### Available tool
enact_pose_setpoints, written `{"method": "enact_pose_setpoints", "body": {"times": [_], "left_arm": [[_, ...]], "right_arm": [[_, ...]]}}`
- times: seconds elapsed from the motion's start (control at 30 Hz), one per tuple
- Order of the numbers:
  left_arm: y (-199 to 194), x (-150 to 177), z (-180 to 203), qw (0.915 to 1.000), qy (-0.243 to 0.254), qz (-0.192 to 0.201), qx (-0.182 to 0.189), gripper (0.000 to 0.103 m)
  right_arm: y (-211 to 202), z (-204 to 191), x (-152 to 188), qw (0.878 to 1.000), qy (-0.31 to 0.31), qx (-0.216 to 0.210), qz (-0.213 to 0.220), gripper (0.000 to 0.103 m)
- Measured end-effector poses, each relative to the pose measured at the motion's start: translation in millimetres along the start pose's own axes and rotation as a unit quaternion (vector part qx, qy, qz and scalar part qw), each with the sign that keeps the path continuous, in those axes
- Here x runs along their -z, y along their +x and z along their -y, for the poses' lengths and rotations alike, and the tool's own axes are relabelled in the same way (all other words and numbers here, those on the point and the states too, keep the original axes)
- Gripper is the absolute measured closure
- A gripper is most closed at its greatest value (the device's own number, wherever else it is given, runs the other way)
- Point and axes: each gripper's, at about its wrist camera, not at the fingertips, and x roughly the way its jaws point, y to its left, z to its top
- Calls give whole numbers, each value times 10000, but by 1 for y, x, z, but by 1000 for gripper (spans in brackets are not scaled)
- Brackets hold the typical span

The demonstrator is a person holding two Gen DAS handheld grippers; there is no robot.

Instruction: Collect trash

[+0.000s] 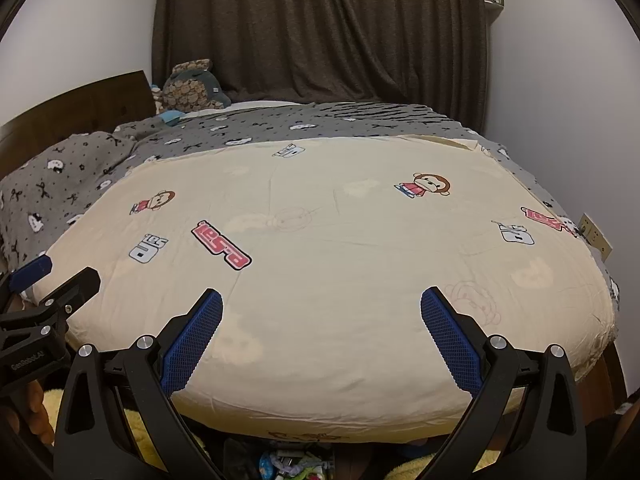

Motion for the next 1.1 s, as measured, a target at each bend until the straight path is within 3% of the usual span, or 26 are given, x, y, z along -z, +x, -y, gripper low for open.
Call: {"method": "enact_pose_setpoints", "body": {"times": [1.1], "left_arm": [[-7,-3,-2,9999,-22,108,9,8]], "right_arm": [[-7,-6,-1,10000,-17,-83,52,3]]}}
